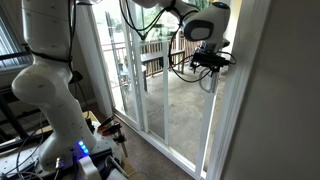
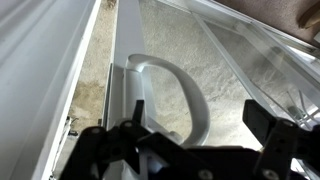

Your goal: Open the door

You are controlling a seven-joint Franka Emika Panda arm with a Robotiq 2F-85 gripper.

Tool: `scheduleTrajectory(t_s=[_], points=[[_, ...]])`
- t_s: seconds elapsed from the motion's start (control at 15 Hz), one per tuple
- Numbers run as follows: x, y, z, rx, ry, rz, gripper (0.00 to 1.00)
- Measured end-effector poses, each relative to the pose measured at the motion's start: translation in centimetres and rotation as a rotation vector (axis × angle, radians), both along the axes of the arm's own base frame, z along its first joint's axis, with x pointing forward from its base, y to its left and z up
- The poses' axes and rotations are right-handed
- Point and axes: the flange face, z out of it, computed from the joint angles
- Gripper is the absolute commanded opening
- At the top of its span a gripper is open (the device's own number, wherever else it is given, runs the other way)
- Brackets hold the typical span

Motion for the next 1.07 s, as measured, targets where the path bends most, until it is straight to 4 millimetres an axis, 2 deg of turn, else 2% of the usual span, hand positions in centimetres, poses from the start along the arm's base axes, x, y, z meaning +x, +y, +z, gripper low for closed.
scheduleTrajectory(t_s=[0.33,0.8,1.07], points=[[-0.7,-0.2,3.0,0.010,-0.053,-0.029,1.00],[0.2,-0.5,4.1,-0.015,-0.098,-0.137,1.00],[1.2,-0.4,4.1,-0.008,-0.092,-0.174,1.00]])
